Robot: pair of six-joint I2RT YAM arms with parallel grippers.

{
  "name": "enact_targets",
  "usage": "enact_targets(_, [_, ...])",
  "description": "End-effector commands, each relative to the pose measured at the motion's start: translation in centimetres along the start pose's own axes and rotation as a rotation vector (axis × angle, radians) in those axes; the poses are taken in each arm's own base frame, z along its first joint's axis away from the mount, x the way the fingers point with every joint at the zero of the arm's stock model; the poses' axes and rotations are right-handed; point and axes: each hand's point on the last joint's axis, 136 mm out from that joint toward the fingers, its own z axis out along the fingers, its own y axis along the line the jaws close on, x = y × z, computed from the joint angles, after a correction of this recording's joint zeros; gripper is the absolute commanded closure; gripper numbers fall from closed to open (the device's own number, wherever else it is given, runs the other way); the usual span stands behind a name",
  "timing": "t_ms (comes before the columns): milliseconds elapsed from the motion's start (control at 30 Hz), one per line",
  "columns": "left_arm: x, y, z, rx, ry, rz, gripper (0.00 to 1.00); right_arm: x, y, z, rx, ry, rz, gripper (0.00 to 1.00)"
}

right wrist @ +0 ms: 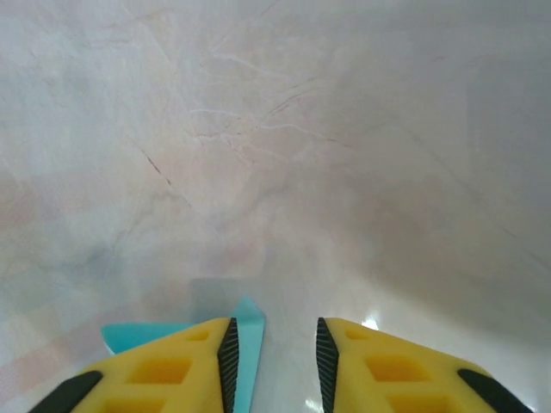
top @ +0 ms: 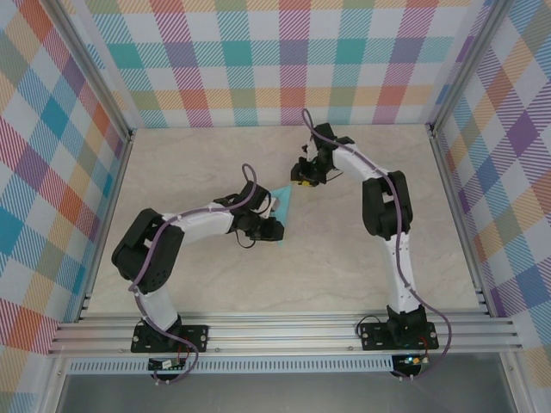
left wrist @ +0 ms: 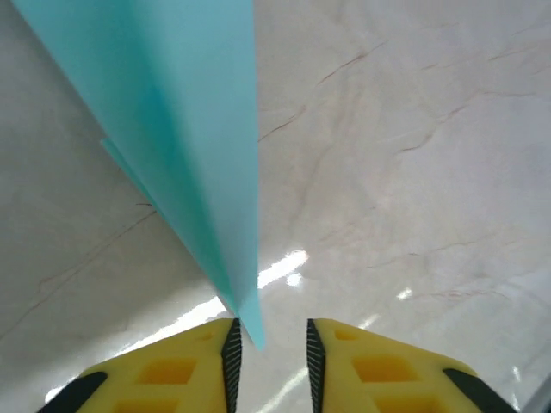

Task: Fold a paper plane with a square sheet of paper (fold left side to right side)
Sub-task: Fold the wing for the fifth time at the center of the table, then pick up the paper plane at the center of the table.

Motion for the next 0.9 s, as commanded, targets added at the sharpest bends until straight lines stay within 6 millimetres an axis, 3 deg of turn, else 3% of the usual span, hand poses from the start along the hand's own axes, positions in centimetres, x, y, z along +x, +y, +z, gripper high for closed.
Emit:
enact_targets(0, [-3.0, -1.4, -4.8, -0.017, -0.144, 0.042, 0.66, -0.6, 1.0, -4.6, 0.029, -0.096, -0.045, 0.63])
enact_targets(167, [-4.3, 1.7, -9.6, -0.214, -0.363, -0.010, 0.54, 3.2, 1.4, -5.4, 0.007, -0.070, 0.020, 0.54])
enact_targets(333, [-3.7, 5.5, -13.9, -0.390, -0.552, -0.125, 0.45, 8.6, 4.3, -3.7, -0.035, 0.015, 0.007, 0.44])
enact_targets(433, [-3.4, 6.1, -14.9, -0.419, -0.592, -0.145, 0.43, 11.2, 6.3, -2.1, -0.024, 0.063, -0.036, 0.40])
enact_targets(567, [-3.2, 6.4, -15.0, -0.430, -0.592, -0.155, 0.42, 12.9, 6.3, 0.3, 0.038, 0.110, -0.043, 0.39])
enact_targets(733, [-3.2, 6.2, -15.0, -0.422, -0.593, -0.157, 0.42, 13.1, 4.3, 1.5, 0.136, 0.126, -0.029, 0.50])
enact_targets(867, [-3.3, 6.3, -15.1, -0.427, -0.593, -0.155, 0.42, 13.0, 3.2, 1.5, 0.197, 0.128, -0.055, 0.70])
